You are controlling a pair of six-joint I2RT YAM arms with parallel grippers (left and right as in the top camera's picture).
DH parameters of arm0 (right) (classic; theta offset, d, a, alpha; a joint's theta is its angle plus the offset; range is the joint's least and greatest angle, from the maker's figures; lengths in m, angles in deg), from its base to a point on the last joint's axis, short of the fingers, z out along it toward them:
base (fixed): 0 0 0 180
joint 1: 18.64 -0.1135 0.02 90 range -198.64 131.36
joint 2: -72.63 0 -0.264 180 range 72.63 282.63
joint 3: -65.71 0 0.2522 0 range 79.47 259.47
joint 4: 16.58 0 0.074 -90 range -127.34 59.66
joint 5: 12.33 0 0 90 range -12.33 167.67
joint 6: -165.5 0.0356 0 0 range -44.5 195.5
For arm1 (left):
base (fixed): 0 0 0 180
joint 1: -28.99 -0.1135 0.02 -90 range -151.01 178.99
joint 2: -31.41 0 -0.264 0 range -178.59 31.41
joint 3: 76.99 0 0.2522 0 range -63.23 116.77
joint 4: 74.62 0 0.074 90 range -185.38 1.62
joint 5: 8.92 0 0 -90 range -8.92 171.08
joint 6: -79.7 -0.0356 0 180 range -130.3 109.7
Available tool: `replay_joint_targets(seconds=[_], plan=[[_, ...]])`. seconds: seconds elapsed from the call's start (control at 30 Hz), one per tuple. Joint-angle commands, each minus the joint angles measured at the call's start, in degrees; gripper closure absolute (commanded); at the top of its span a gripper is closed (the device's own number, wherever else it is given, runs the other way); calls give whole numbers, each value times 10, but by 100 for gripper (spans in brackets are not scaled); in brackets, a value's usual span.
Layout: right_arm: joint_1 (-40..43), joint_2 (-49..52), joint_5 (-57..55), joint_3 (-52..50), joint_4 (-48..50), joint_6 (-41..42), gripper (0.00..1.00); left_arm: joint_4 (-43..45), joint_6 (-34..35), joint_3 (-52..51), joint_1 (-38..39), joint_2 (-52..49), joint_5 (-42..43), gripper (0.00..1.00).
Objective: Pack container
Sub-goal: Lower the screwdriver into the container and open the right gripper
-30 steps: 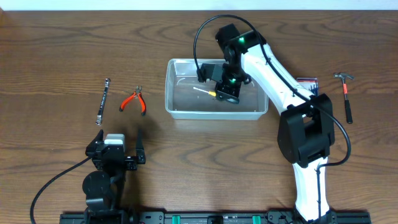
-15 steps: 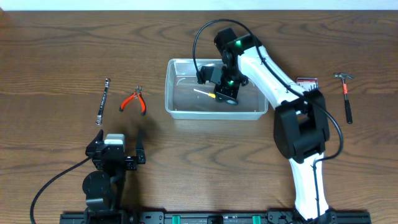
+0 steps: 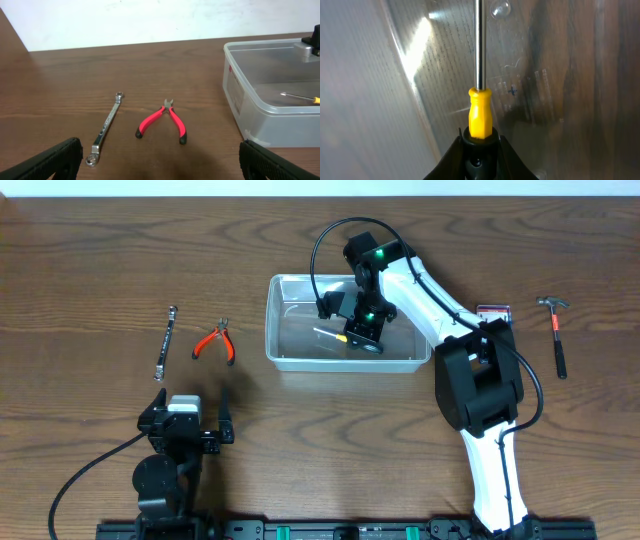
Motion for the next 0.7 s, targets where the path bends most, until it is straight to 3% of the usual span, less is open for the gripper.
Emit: replay_joint_targets(seconds=[0.0, 0.67], plan=[[4, 5, 4, -2, 1, 7, 96, -5, 1, -14, -2, 3, -4, 2], [15, 15, -3, -2, 2, 9, 98, -5, 1, -14, -2, 3, -4, 2]])
